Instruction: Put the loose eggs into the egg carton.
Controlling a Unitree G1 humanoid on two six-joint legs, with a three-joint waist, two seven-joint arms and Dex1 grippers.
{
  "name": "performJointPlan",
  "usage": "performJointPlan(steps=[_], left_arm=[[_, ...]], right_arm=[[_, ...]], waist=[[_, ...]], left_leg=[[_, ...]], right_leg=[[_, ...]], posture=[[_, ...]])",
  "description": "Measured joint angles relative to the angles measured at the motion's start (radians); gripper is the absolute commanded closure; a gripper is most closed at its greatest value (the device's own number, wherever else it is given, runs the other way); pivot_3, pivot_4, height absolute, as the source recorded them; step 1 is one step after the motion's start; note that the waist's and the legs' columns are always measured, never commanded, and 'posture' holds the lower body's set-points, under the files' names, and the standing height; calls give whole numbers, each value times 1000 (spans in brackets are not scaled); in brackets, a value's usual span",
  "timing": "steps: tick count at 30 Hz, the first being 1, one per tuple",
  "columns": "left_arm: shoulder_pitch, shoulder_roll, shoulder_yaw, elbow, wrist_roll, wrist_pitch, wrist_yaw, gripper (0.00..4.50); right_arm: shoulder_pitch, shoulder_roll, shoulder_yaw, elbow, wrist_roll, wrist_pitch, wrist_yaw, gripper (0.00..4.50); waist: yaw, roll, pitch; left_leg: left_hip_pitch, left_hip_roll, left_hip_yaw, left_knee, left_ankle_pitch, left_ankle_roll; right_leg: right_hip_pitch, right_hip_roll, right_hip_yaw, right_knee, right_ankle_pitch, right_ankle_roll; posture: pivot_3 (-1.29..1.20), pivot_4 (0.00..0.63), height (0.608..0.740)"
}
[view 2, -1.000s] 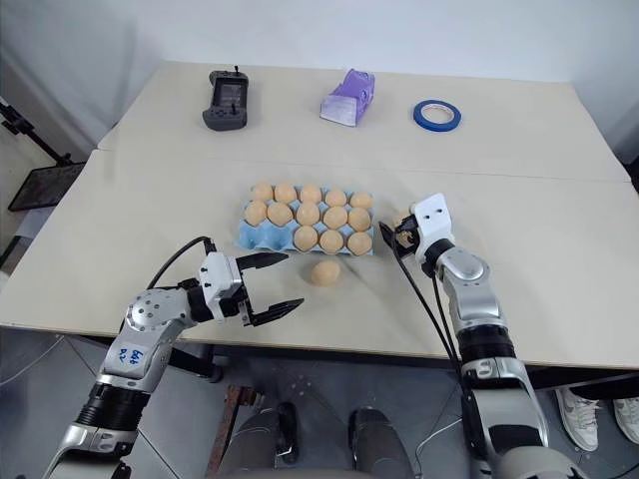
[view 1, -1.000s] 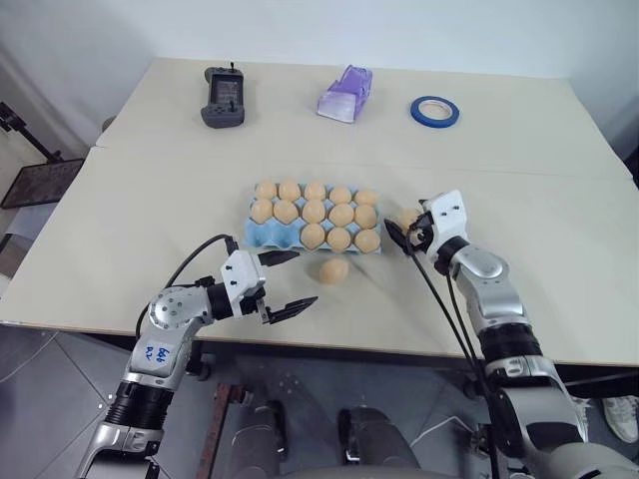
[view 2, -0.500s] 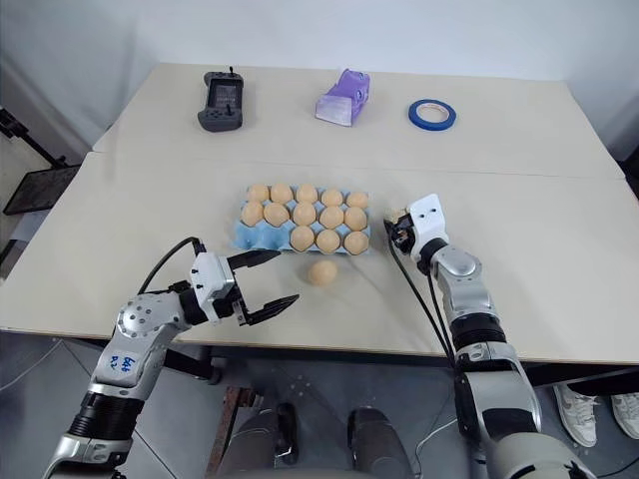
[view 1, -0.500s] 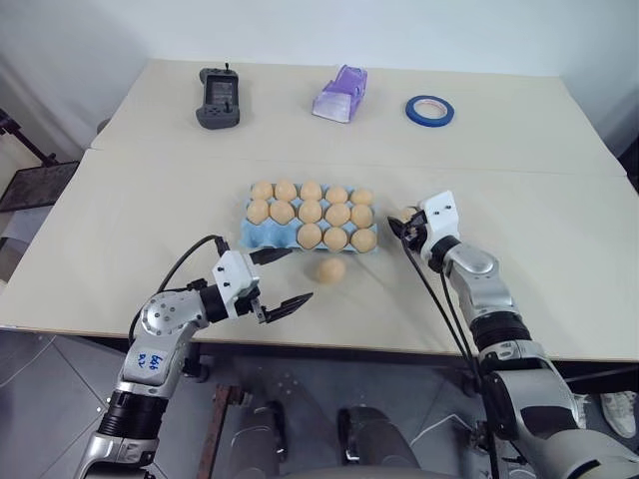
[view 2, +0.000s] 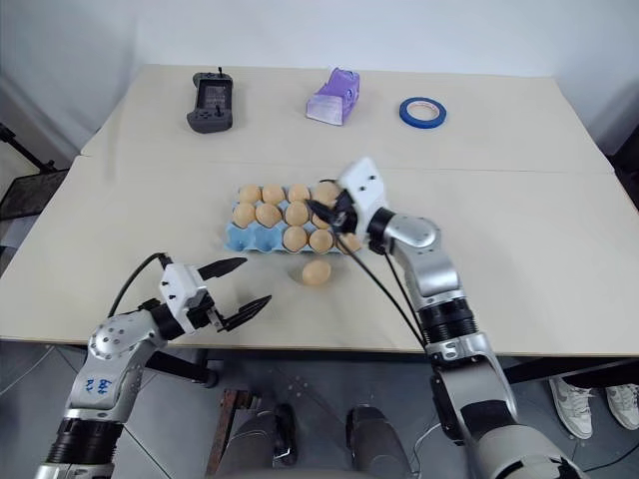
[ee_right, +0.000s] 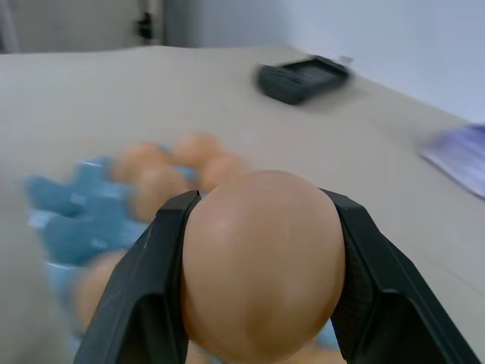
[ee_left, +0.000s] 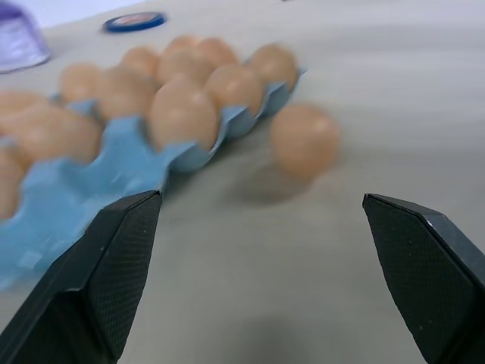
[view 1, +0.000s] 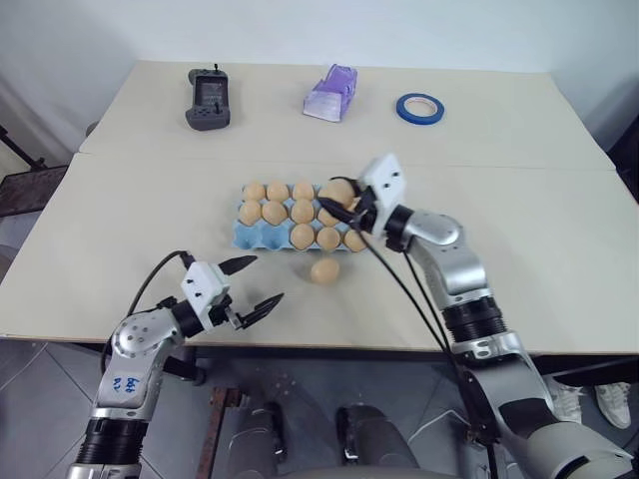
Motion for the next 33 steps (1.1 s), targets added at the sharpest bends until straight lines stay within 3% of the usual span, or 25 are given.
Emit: performJointPlan(steps=[8, 17, 18, 20, 24, 28, 33], left_arm=[[89, 3, 104, -47, -8, 4, 76, 0], [113, -6, 107, -97, -11, 9, 110, 0], [113, -6, 106, -98, -11, 9, 111, 0], [112, -6, 101, -98, -11, 11, 112, 0], [105, -6, 96, -98, -11, 15, 111, 0], [102, -6, 89, -97, -12, 20, 109, 0], [89, 9, 78, -96, -15, 25, 84, 0]], right_arm=[[-65, 91, 113, 104, -97, -8, -21, 2642], [-116, 179, 120, 258, -141, -30, -51, 2642], [-123, 190, 118, 273, -141, -36, -57, 1948], [-127, 197, 115, 280, -140, -44, -58, 1487], [-119, 196, 112, 254, -131, -40, -27, 85], [-77, 161, 111, 125, -104, -24, 24, 35], [103, -33, 35, -125, 10, -54, 170, 35]], waist=[[1, 0, 0], [-6, 0, 0], [-6, 0, 0], [-5, 0, 0], [-3, 0, 0], [-1, 0, 0], [15, -1, 0]], left_leg=[[-1, -1, 0, -1, -1, -1], [-9, -1, 0, -3, 0, -2], [-10, -1, 1, -3, 0, -2], [-11, -1, 1, -2, 0, -2], [-11, -1, 1, -1, 0, -2], [-11, -1, 1, -1, 0, -2], [-12, -1, 1, -1, 0, -1]], right_leg=[[-1, -2, -2, -2, 0, -1], [-10, -2, -2, -1, -1, -1], [-11, -2, -2, 0, -1, -1], [-12, -1, -1, 0, -1, -1], [-12, -2, -1, 2, -1, -1], [-13, -2, -1, 2, -1, -1], [-11, -2, -2, -1, -1, -1]], posture=[[0, 150, 740], [0, 150, 740], [0, 150, 740], [0, 150, 740], [0, 150, 740], [0, 150, 740], [0, 150, 740]])
